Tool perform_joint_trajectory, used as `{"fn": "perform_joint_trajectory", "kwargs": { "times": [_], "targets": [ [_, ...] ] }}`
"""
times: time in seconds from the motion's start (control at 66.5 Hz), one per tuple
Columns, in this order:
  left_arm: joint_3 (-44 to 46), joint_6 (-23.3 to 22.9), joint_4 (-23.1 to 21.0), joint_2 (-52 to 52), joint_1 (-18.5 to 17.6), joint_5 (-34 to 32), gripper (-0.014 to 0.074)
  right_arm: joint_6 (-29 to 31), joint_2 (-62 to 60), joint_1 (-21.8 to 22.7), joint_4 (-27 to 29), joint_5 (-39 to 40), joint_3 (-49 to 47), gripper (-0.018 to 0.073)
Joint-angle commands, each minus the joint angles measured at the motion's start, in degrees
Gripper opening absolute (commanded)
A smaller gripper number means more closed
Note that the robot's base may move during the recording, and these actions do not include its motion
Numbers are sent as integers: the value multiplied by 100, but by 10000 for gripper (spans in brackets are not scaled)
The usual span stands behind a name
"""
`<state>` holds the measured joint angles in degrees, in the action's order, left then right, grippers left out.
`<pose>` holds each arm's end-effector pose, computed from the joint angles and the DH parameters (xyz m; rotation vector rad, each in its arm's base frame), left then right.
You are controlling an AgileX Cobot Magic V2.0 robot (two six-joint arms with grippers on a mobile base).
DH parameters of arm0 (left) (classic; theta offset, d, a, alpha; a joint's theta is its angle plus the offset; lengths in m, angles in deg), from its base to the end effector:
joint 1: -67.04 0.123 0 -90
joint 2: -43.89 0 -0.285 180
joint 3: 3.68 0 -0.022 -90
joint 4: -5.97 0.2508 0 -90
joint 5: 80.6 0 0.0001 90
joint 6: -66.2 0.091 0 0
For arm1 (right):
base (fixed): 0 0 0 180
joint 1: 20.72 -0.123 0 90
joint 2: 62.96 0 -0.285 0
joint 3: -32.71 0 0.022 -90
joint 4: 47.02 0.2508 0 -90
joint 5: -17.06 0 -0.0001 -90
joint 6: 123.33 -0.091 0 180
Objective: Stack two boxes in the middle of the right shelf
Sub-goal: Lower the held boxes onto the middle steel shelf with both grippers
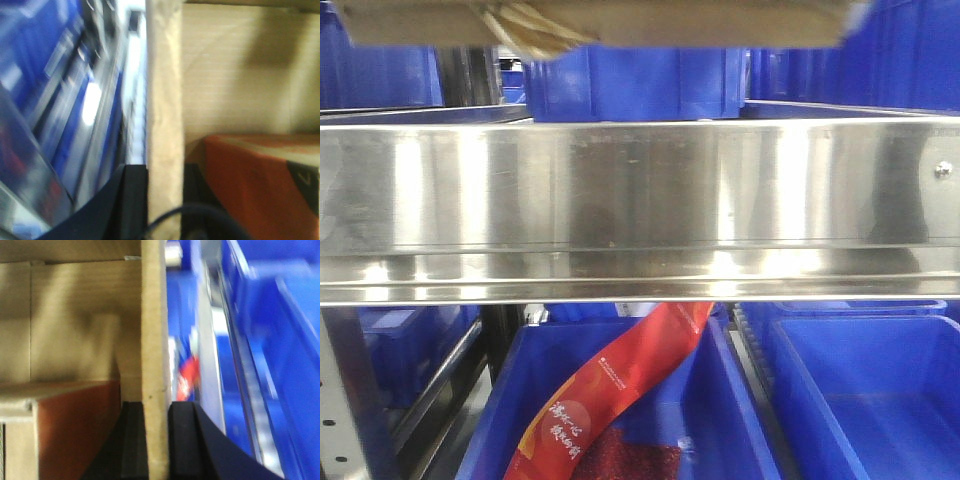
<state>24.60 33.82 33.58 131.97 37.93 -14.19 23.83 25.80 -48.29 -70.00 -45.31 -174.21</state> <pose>0.2501 -0.0950 0.5074 -0.0930 2.0933 -0.0480 0.2599 0.1002 0.5001 0.0987 2.0955 0.1417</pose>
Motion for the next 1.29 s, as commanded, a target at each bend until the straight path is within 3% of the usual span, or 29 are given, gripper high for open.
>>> {"fn": "perform_joint_trajectory", "kwargs": {
  "times": [0.0,0.09,0.256,0.421,0.767,0.888,1.068,1.174,1.279],
  "targets": [
    [261,351,-459,121,172,60,-111,-66,175,48,-147,-304,-339,-161],
    [479,544,-780,399,367,141,-111,-66,514,48,-15,-681,-733,-161],
    [976,862,-906,883,677,333,-111,-42,986,48,219,-759,-1140,-162],
    [1122,1160,-1496,1222,872,343,-111,-42,1246,48,218,-759,-1167,-162],
    [1122,1160,-1301,1493,872,299,-97,-42,1658,48,47,-547,-1167,-148],
    [1122,1160,-1286,1503,872,261,56,-42,1768,48,47,-564,-1167,47],
    [1122,1139,-1177,1518,872,192,424,-42,1793,48,47,-691,-1167,393],
    [1122,1139,-1159,1521,872,182,529,-42,1768,48,47,-691,-1167,460],
    [1145,1139,-1047,1521,872,156,550,-42,1695,48,47,-691,-1172,468]
  ]
}}
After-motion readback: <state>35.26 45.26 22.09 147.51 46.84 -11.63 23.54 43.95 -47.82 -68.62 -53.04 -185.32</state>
